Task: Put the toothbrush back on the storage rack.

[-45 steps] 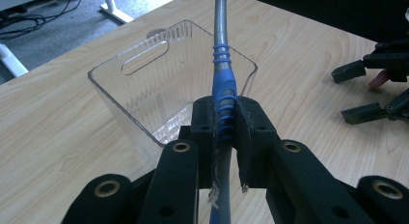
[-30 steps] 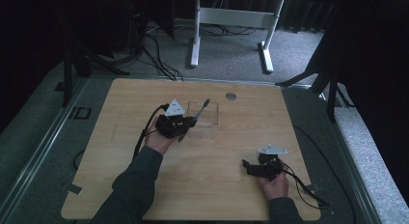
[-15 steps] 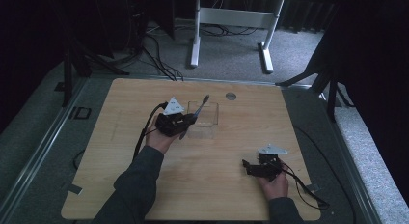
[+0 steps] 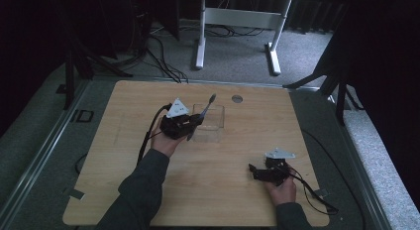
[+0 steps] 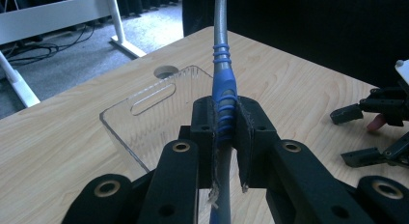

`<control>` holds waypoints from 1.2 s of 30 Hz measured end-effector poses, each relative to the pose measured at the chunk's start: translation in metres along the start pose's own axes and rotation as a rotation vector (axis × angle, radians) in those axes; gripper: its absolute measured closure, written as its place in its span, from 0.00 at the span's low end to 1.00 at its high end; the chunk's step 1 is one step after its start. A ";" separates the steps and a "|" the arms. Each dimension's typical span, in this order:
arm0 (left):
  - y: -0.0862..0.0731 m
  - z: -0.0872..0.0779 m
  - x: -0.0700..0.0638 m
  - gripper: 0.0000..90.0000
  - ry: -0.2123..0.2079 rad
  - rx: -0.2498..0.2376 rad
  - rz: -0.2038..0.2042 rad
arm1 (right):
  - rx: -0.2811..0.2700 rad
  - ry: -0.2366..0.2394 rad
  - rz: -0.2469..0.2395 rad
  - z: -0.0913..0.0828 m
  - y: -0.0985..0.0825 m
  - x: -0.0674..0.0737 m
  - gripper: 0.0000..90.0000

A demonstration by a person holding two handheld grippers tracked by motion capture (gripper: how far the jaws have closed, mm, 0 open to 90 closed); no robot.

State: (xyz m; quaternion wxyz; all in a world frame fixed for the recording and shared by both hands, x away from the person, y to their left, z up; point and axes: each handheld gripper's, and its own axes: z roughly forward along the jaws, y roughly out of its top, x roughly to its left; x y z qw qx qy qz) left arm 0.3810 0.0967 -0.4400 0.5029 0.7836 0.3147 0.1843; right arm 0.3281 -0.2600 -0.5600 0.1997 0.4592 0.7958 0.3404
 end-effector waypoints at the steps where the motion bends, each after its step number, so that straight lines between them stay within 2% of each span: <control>1: 0.000 0.000 0.000 0.88 0.000 -0.002 -0.001 | 0.000 0.000 0.000 0.000 0.000 0.000 0.20; 12: 0.001 0.006 0.003 0.88 -0.012 -0.014 -0.034 | 0.001 0.001 0.000 0.000 0.000 0.000 0.20; 20: 0.002 0.008 0.005 0.88 -0.014 -0.040 -0.057 | 0.002 0.002 -0.001 0.000 0.000 0.000 0.20; 27: 0.007 0.013 0.004 0.88 -0.015 -0.044 -0.052 | 0.001 0.002 -0.003 0.000 0.000 0.000 0.20; 30: 0.008 0.014 0.005 0.88 -0.027 -0.060 -0.074 | 0.001 0.002 -0.003 0.000 0.000 0.000 0.20; 36: 0.011 0.016 0.006 0.88 -0.026 -0.077 -0.083 | 0.001 0.002 -0.004 0.000 0.000 0.000 0.20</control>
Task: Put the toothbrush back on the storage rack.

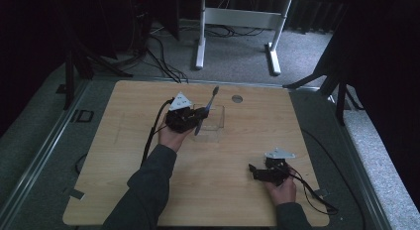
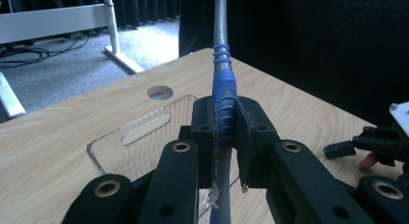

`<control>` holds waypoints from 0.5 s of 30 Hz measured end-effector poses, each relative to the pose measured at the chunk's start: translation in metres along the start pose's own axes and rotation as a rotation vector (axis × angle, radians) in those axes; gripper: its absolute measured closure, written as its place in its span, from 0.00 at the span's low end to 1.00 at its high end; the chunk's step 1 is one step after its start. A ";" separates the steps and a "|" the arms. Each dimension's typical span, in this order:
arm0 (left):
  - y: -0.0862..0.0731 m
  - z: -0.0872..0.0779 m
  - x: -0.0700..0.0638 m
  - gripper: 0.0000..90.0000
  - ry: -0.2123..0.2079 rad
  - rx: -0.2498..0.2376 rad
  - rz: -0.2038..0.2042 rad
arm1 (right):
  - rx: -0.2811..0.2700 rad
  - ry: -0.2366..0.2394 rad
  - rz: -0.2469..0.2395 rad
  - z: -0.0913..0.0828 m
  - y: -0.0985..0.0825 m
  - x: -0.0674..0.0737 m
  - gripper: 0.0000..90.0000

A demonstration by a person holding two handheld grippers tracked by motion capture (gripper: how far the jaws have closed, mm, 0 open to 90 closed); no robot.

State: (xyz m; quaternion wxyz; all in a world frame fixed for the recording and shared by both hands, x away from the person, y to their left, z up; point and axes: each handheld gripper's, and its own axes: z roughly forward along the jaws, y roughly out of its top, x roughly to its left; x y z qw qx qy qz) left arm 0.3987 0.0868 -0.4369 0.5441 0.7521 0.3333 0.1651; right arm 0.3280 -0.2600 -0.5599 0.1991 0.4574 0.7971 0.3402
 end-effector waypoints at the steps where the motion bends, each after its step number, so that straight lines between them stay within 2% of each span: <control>1: 0.000 0.000 0.001 0.88 0.000 -0.006 -0.004 | 0.000 0.000 0.001 0.000 0.000 0.000 0.20; 6: 0.002 -0.001 0.006 0.88 0.008 -0.039 -0.030 | 0.000 0.000 0.001 0.000 0.000 0.000 0.20; 9: 0.005 0.001 0.009 0.88 0.026 -0.045 -0.026 | 0.001 0.000 0.001 0.000 0.000 0.000 0.20; 15: 0.011 0.008 0.011 0.88 0.035 -0.083 -0.044 | 0.000 0.000 0.002 0.000 0.000 0.000 0.20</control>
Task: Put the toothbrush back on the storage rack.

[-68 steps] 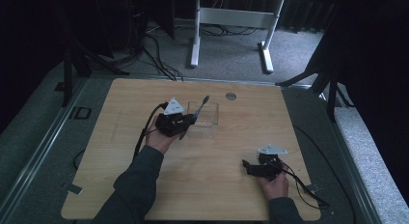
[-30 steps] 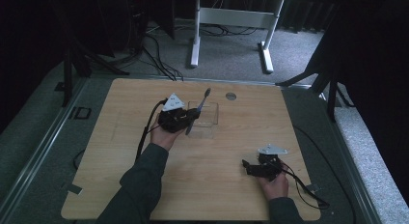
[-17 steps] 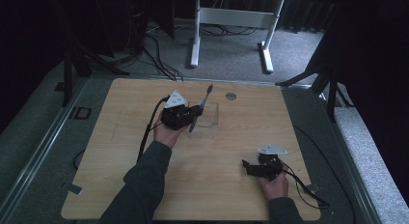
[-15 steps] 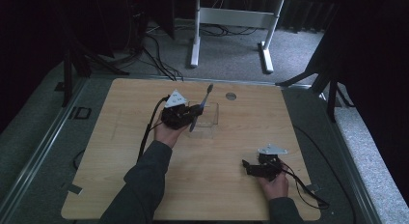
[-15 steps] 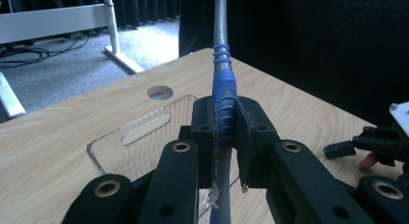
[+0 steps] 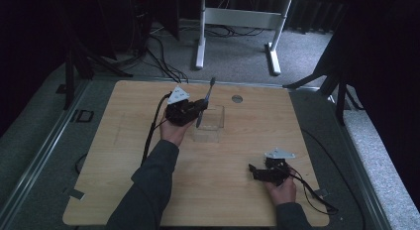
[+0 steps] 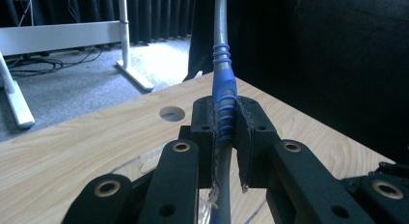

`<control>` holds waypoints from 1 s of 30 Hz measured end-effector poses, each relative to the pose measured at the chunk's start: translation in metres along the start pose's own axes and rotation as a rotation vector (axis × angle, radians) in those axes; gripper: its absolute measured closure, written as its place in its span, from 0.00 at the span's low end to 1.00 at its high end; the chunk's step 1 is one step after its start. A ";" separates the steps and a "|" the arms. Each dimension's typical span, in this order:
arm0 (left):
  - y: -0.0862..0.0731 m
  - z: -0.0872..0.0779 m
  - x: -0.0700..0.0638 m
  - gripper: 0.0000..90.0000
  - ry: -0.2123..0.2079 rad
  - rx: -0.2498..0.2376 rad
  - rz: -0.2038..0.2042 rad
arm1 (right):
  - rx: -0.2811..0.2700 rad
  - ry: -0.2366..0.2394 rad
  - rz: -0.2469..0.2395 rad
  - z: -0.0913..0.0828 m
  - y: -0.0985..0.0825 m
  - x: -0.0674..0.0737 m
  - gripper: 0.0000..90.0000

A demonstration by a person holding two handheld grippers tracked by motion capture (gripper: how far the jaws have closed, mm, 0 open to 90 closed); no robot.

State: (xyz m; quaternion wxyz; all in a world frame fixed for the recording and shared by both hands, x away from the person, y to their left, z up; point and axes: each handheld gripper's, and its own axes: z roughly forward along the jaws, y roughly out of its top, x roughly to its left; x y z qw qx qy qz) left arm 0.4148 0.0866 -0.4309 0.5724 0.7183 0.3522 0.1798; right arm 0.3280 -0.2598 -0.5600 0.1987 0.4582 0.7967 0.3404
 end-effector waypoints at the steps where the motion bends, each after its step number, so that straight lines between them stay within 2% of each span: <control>1: 0.000 0.001 0.000 0.88 -0.004 -0.005 -0.004 | 0.000 0.000 0.000 0.000 0.000 0.000 0.20; 11: -0.003 0.013 0.002 0.88 0.038 -0.016 -0.002 | -0.001 0.002 -0.002 0.000 0.000 0.000 0.20; 16: -0.007 0.019 0.005 0.88 0.052 -0.006 0.002 | 0.000 0.002 -0.001 0.000 0.000 0.000 0.20; 20: -0.014 0.025 0.008 0.88 0.059 0.030 0.027 | -0.001 0.002 -0.004 0.000 0.000 0.000 0.20; 25: -0.017 0.028 0.008 0.87 0.062 0.050 0.043 | 0.000 0.003 -0.003 0.000 0.000 0.000 0.20; 28: -0.020 0.031 0.008 0.87 0.068 0.075 0.057 | 0.000 0.003 -0.004 0.000 0.000 0.000 0.20; 30: -0.022 0.033 0.007 0.87 0.068 0.106 0.082 | 0.000 0.003 -0.004 0.000 0.000 0.000 0.20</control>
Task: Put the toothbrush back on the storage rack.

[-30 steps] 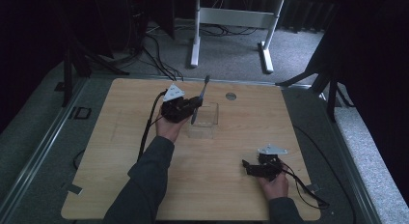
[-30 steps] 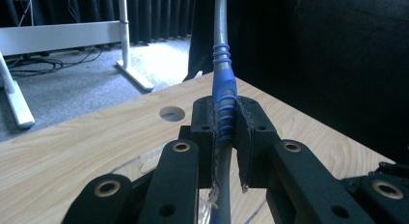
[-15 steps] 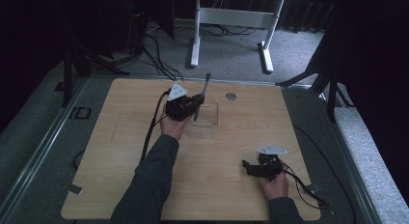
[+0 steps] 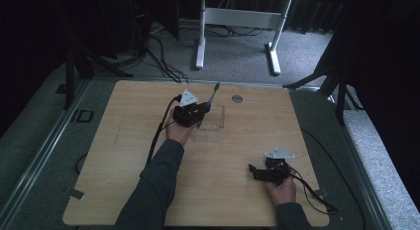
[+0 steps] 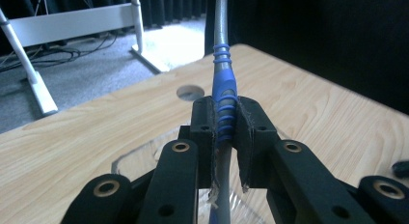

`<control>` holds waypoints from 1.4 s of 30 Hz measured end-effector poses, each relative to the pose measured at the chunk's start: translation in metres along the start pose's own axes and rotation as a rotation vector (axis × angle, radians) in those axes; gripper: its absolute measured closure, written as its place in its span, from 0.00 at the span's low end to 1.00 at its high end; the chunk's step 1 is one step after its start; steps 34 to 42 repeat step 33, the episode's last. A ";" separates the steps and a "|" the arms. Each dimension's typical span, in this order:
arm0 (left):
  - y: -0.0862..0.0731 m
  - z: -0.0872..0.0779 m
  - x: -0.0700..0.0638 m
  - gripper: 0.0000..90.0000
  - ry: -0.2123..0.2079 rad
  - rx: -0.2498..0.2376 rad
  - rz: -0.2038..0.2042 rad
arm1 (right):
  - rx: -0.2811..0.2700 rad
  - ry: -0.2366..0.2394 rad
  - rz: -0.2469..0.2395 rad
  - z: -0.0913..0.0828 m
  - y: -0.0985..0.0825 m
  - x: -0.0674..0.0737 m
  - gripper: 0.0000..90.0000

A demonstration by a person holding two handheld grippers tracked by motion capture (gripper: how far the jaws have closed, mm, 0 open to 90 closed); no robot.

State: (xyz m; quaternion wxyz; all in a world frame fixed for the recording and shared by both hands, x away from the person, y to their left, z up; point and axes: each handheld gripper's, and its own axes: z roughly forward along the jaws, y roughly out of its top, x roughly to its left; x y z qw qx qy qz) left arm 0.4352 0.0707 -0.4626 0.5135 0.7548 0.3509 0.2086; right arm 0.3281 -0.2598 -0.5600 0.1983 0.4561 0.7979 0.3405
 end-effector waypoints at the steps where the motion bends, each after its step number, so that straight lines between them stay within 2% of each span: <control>1: -0.001 0.001 -0.001 0.87 0.001 0.016 0.013 | -0.001 0.000 0.000 0.000 0.000 0.000 0.20; 3: -0.002 0.002 -0.001 0.87 0.001 0.024 0.021 | 0.000 0.000 0.000 0.000 0.000 0.000 0.20; 5: -0.005 0.005 -0.005 0.87 0.006 0.073 0.063 | 0.000 0.000 0.000 0.000 0.000 0.000 0.20; 8: -0.008 0.007 -0.007 0.86 -0.012 0.105 0.088 | 0.000 0.001 0.000 0.000 0.000 0.000 0.20; 10: -0.008 0.005 -0.008 0.79 -0.035 0.104 0.079 | 0.000 0.001 -0.001 0.000 0.000 0.000 0.20; 12: -0.007 0.003 -0.009 0.73 -0.039 0.103 0.079 | 0.000 0.001 -0.001 0.000 0.000 0.000 0.20; 17: -0.007 -0.009 -0.008 0.64 -0.062 0.070 0.058 | 0.000 0.002 -0.001 0.000 0.000 0.000 0.20; 22: -0.009 -0.025 0.000 0.61 -0.059 0.031 0.021 | 0.000 0.002 -0.002 0.000 0.000 0.000 0.20; 27: -0.014 -0.040 0.008 0.60 -0.038 0.006 -0.009 | 0.000 0.002 -0.002 0.000 0.000 0.000 0.20; 28: -0.018 -0.048 0.014 0.60 -0.024 -0.002 -0.032 | 0.000 0.002 -0.001 0.000 0.000 0.000 0.20; 33: -0.032 -0.058 0.024 0.59 0.017 -0.004 -0.081 | 0.000 0.002 -0.001 0.000 0.000 0.000 0.20; 42: -0.032 -0.058 0.024 0.59 0.017 -0.004 -0.081 | 0.000 0.002 -0.001 0.000 0.000 0.000 0.20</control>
